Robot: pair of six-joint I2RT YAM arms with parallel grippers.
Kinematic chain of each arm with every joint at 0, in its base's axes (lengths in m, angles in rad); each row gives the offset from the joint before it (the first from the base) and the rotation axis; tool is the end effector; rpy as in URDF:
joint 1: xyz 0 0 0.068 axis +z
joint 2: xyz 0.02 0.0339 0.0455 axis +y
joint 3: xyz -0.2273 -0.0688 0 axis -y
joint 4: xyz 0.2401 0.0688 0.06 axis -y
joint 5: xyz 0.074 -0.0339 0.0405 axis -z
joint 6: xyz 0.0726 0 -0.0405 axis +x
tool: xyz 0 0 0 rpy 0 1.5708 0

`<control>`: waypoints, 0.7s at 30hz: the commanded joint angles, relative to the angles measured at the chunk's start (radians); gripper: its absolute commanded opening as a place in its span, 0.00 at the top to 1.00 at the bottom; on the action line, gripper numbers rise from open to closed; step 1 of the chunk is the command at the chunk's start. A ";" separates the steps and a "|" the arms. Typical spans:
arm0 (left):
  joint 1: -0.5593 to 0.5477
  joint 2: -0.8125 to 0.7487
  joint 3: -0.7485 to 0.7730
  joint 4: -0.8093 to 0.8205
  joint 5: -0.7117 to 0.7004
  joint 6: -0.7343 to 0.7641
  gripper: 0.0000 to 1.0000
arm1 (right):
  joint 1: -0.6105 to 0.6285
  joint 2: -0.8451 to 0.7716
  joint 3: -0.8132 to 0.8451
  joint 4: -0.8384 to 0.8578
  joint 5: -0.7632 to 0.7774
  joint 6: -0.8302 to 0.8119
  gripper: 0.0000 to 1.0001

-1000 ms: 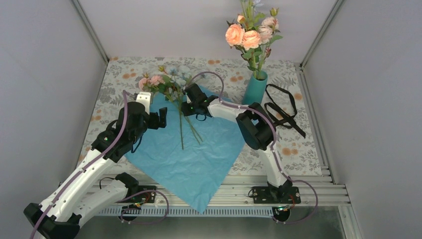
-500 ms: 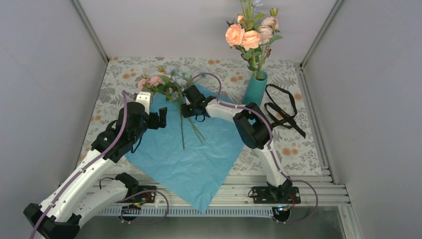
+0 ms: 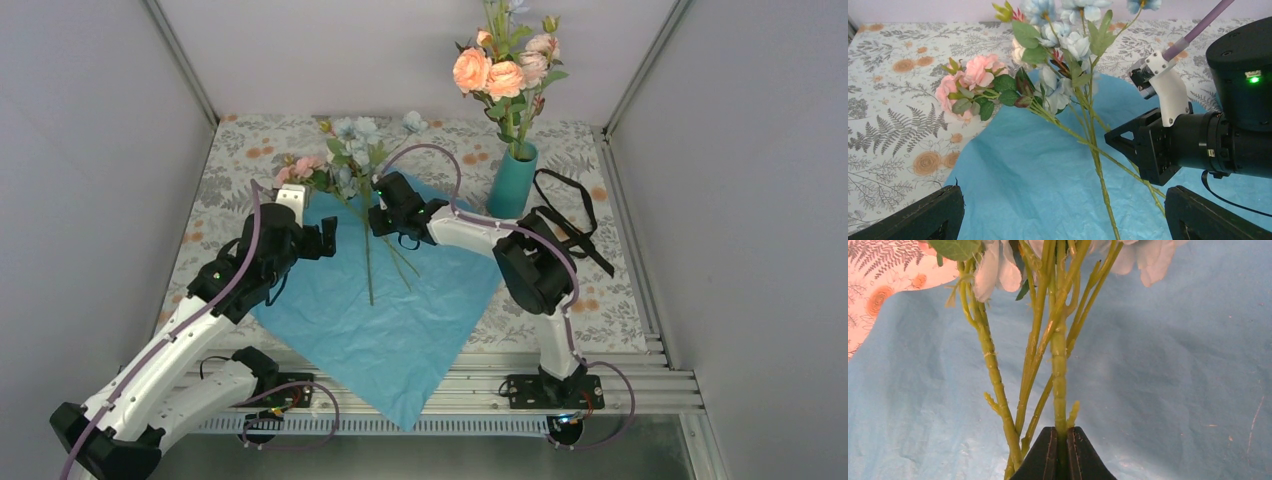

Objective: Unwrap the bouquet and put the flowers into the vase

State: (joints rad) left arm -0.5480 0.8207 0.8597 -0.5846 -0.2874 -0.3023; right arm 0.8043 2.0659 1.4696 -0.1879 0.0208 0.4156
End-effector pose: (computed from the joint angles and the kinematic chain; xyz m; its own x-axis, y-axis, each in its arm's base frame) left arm 0.2031 -0.0999 0.2746 -0.5100 -0.0232 -0.8598 0.1476 0.9824 -0.1141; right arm 0.3230 0.3333 0.1248 -0.7348 -0.1812 -0.6536 -0.4518 0.8495 0.2724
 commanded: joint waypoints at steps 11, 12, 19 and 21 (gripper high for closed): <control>-0.004 -0.033 0.001 -0.006 -0.034 -0.018 0.00 | 0.022 0.045 0.085 -0.076 0.014 -0.067 0.70; -0.004 -0.036 0.001 -0.005 -0.033 -0.018 0.00 | 0.025 0.051 0.100 -0.076 0.006 -0.082 0.69; -0.004 -0.048 0.001 -0.003 -0.040 -0.018 0.00 | 0.048 0.155 0.250 -0.111 -0.013 -0.158 0.70; -0.004 -0.049 0.000 -0.003 -0.041 -0.017 0.00 | 0.048 0.187 0.291 -0.123 -0.013 -0.171 0.70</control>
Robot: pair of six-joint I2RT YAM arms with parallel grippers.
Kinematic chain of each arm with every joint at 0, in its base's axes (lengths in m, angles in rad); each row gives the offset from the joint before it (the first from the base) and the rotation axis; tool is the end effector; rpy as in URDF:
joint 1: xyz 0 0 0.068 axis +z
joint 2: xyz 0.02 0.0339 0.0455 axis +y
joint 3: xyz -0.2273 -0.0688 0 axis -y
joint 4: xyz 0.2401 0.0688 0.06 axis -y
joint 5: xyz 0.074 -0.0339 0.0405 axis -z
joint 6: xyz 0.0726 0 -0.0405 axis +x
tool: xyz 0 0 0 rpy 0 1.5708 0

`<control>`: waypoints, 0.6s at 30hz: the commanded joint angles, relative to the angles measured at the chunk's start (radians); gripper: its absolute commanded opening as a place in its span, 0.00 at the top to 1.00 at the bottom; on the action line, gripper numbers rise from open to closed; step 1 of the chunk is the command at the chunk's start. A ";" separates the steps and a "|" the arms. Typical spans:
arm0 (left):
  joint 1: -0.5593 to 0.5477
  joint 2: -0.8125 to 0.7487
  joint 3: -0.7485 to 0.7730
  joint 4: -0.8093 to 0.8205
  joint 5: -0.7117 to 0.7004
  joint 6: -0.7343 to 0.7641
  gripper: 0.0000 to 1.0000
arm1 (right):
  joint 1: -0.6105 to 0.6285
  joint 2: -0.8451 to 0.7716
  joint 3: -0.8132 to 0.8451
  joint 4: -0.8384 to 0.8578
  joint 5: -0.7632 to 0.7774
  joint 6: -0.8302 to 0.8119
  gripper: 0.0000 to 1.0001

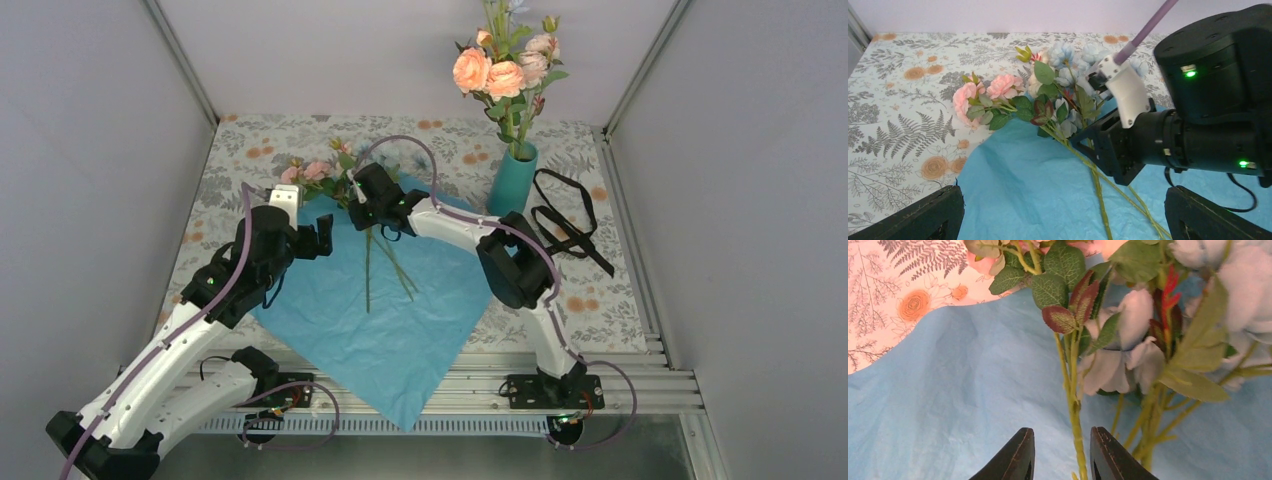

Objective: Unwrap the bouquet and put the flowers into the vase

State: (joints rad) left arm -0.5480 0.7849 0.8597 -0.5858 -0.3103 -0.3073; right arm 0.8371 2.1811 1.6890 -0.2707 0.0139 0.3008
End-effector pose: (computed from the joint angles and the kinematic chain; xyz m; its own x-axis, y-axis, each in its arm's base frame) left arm 0.1985 -0.0952 0.2819 -0.4792 -0.0450 -0.8766 0.1299 0.9841 -0.1215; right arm 0.3330 0.3679 0.1379 -0.6599 -0.2895 -0.6933 -0.5658 0.7987 0.2050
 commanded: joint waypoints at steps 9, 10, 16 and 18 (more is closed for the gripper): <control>-0.005 -0.013 0.001 -0.002 -0.020 -0.010 0.00 | 0.015 0.179 0.170 -0.080 0.018 -0.097 0.69; -0.004 -0.013 0.001 -0.002 -0.021 -0.010 0.00 | 0.015 0.187 0.176 -0.087 0.022 -0.101 0.69; -0.004 -0.008 0.001 -0.002 -0.018 -0.010 0.00 | 0.015 0.212 0.205 -0.106 0.027 -0.130 0.79; -0.005 -0.008 0.001 -0.002 -0.019 -0.008 0.00 | 0.015 0.202 0.211 -0.105 0.016 -0.132 0.93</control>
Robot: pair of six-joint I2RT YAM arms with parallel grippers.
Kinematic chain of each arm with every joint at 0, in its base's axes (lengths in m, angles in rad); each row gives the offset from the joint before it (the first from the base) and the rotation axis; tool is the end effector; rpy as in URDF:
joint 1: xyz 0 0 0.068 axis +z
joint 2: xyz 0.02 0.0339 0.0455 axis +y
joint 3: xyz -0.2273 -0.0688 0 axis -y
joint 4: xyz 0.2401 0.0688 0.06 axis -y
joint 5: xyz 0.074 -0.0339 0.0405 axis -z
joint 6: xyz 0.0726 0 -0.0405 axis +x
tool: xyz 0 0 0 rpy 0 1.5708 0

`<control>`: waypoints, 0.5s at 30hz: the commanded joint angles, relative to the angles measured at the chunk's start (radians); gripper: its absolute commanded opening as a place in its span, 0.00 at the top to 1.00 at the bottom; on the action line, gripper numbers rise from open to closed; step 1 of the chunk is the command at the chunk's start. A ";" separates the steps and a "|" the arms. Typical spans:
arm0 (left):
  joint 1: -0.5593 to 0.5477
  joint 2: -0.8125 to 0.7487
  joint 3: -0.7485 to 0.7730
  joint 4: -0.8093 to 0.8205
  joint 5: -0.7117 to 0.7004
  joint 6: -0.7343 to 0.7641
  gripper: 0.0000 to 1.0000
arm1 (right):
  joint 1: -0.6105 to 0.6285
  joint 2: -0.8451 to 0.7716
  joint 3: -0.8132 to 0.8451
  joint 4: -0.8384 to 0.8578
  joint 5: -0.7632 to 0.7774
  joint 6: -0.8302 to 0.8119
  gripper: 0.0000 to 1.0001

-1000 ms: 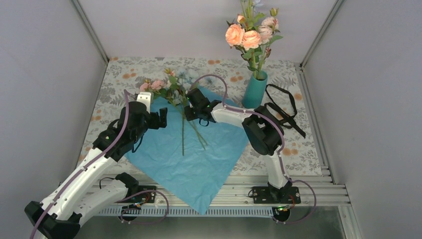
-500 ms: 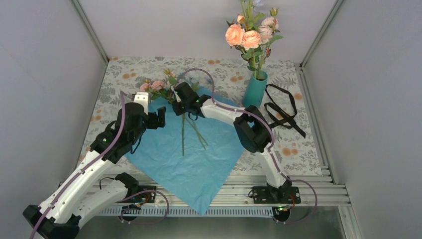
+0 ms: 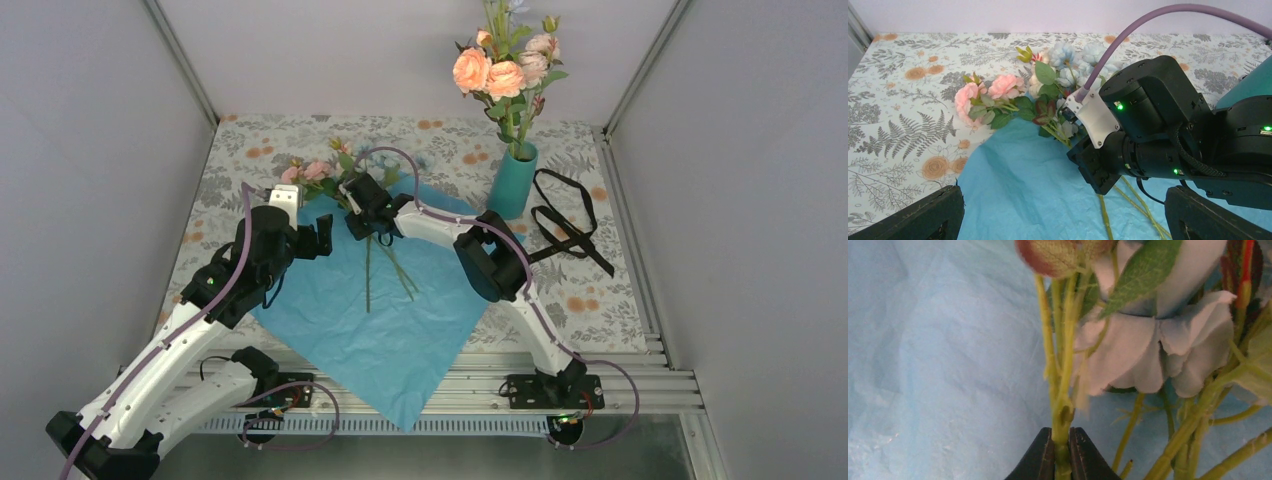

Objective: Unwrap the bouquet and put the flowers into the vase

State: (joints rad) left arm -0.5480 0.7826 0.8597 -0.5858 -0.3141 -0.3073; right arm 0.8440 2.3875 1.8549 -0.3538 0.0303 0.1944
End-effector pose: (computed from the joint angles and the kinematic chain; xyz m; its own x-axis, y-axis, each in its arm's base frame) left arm 0.1982 -0.0947 0.2824 -0.4765 -0.0462 -0.8780 0.1270 0.9845 -0.1208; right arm 0.3443 0.3839 0.0853 -0.6470 -0.4370 -0.6248 -0.6210 0.7776 0.0991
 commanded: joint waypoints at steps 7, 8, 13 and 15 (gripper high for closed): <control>-0.004 -0.001 0.002 -0.006 -0.028 -0.011 0.00 | 0.008 -0.184 -0.076 0.068 -0.147 0.046 0.96; -0.005 -0.003 0.000 -0.007 -0.029 -0.010 0.00 | 0.009 -0.212 -0.110 0.083 -0.161 0.059 0.96; -0.005 -0.004 0.001 -0.002 -0.032 -0.007 0.00 | 0.007 -0.332 -0.208 0.148 -0.227 0.100 0.96; -0.004 -0.001 0.001 -0.002 -0.031 -0.008 0.00 | 0.006 -0.357 -0.231 0.160 -0.234 0.120 0.96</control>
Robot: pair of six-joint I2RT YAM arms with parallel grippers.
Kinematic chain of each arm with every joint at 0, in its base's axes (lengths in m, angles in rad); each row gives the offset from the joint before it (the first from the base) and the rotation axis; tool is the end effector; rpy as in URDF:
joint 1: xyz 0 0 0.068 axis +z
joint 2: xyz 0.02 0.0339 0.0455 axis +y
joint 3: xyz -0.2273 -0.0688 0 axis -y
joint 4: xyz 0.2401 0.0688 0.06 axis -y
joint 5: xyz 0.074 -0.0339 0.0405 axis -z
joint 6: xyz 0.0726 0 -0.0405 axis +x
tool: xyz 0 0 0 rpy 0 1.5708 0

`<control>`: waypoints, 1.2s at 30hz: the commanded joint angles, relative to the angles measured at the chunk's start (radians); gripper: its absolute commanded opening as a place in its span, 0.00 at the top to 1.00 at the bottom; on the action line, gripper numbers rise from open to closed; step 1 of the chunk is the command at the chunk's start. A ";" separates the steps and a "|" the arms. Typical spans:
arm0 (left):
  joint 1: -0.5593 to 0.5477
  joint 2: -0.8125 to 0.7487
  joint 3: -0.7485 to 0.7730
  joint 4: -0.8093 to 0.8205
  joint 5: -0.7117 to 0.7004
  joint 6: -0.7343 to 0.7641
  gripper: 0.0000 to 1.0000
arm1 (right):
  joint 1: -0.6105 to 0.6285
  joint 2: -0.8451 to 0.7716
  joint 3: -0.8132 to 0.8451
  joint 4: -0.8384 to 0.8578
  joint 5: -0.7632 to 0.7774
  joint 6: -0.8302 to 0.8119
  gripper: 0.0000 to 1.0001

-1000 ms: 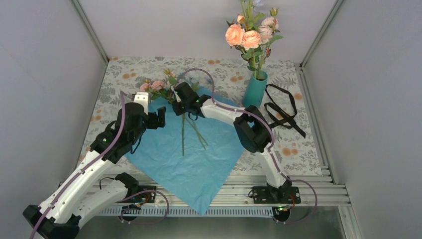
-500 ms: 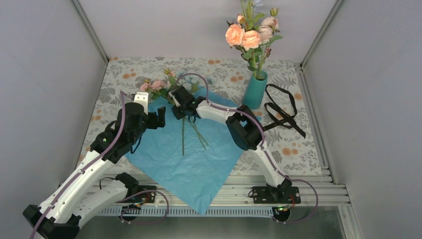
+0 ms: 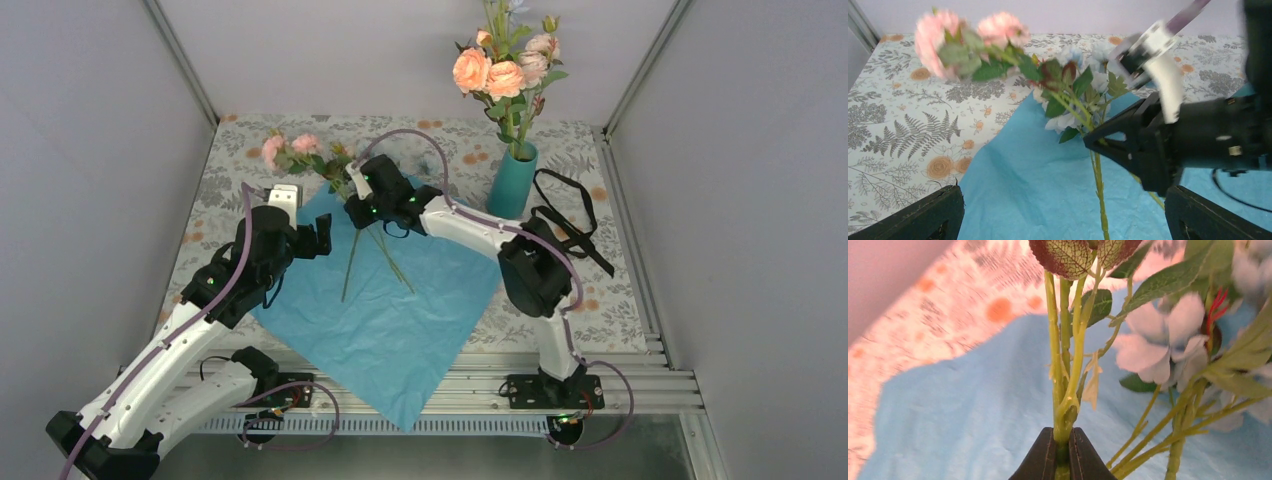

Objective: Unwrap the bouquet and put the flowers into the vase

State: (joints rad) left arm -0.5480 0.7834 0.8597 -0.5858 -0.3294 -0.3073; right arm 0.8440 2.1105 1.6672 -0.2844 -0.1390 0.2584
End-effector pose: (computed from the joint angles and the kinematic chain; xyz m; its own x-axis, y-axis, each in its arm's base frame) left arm 0.1986 -0.0937 0.2824 -0.4730 -0.0466 -0.8798 0.1142 0.9869 -0.1137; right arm 0.3170 0.3717 0.1627 -0.6340 -0.3322 -0.6984 -0.6691 0.6885 0.2799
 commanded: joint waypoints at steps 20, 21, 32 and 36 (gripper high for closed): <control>-0.004 -0.016 0.000 -0.006 -0.004 -0.025 0.00 | -0.022 -0.420 -0.379 0.521 -0.123 0.168 0.96; -0.004 -0.015 -0.001 -0.006 -0.005 -0.024 0.00 | -0.023 -0.437 -0.382 0.516 -0.101 0.150 0.96; -0.005 -0.028 -0.005 0.004 0.006 -0.015 0.00 | -0.133 -0.709 -0.414 0.527 0.087 -0.050 0.96; -0.004 -0.022 -0.006 0.006 0.009 -0.012 0.00 | -0.180 -0.803 -0.436 0.581 0.141 -0.161 0.96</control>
State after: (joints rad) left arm -0.5480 0.7650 0.8597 -0.5854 -0.3283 -0.3256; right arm 0.7021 1.3857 1.2503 0.1955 -0.0795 0.2298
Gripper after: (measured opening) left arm 0.998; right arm 0.066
